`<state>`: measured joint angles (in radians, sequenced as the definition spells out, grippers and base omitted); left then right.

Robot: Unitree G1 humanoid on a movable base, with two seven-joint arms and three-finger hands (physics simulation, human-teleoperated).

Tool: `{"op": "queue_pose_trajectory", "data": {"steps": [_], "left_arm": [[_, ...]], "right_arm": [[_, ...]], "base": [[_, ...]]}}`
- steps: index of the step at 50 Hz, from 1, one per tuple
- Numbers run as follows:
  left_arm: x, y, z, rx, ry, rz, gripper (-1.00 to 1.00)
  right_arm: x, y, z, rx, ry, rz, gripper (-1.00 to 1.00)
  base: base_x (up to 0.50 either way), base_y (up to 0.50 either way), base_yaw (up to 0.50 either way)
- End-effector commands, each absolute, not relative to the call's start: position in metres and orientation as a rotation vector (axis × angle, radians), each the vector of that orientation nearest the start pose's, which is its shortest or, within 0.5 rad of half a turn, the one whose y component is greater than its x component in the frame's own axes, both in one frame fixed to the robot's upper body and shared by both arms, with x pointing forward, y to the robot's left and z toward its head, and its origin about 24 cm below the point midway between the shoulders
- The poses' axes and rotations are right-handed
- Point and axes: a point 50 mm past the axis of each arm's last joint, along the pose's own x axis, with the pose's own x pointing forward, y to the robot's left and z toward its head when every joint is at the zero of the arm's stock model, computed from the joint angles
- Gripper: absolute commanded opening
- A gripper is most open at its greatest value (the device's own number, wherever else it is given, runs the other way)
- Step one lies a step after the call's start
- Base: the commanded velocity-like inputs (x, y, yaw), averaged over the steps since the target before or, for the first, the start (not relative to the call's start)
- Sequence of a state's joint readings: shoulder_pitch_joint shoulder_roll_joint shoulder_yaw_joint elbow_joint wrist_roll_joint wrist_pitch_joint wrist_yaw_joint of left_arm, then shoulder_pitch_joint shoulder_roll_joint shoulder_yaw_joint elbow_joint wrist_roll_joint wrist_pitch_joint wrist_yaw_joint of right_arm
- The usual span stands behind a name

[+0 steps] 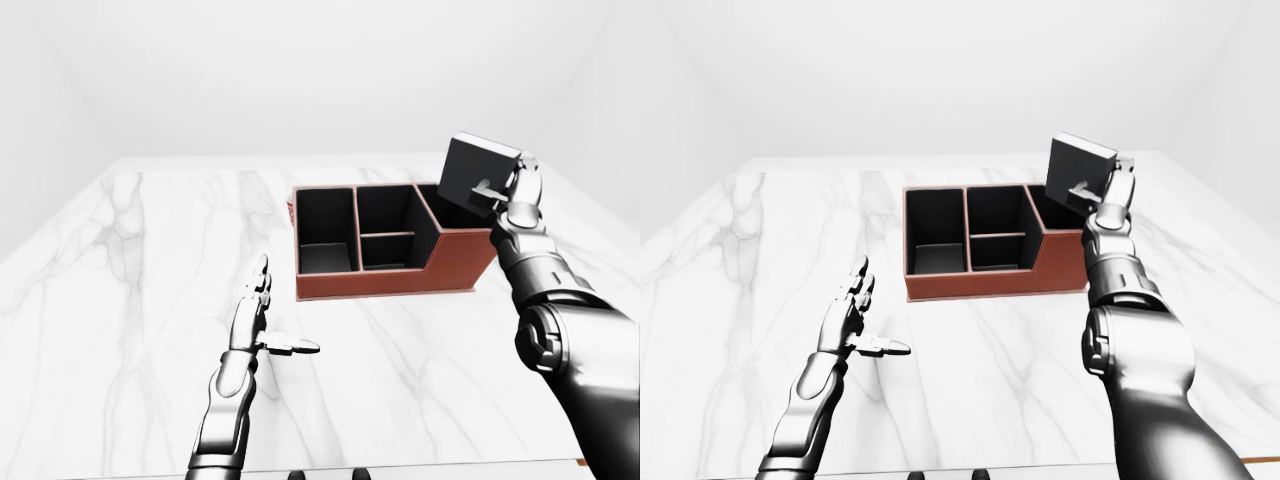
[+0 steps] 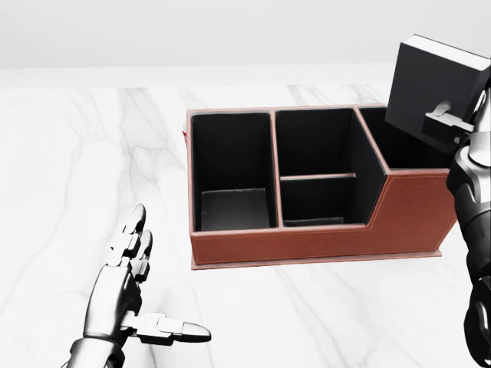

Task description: Pick up the book and place it in the right compartment of the caddy.

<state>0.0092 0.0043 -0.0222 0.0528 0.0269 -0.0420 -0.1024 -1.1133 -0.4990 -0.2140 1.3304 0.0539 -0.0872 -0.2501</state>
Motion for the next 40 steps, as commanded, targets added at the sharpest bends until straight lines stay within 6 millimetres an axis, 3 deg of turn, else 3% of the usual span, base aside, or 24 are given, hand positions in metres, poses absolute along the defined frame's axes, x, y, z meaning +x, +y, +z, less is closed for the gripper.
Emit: {"op": "queue_pose_trajectory", "data": {"steps": [1, 28, 29, 32, 40], "left_arm": [[0.252, 0.140, 0.030, 0.037, 0.023, -0.110, 1.00], [0.252, 0.140, 0.031, 0.037, 0.023, -0.110, 1.00], [0.252, 0.140, 0.031, 0.037, 0.023, -0.110, 1.00], [0.252, 0.140, 0.031, 0.037, 0.022, -0.110, 1.00], [0.252, 0.140, 0.030, 0.037, 0.022, -0.112, 1.00]], "right_arm": [[0.398, -0.290, 0.178, -0.131, -0.004, -0.567, -1.00], [0.397, -0.287, 0.166, -0.157, 0.026, -0.561, -1.00], [0.395, -0.286, 0.155, -0.158, 0.054, -0.562, -1.00], [0.397, -0.286, 0.164, -0.161, 0.031, -0.557, -1.00], [0.396, -0.286, 0.161, -0.167, 0.038, -0.552, -1.00]], "base": [[0.00, 0.00, 0.00], [0.00, 0.00, 0.00], [0.00, 0.00, 0.00], [0.00, 0.00, 0.00], [0.00, 0.00, 0.00]]}}
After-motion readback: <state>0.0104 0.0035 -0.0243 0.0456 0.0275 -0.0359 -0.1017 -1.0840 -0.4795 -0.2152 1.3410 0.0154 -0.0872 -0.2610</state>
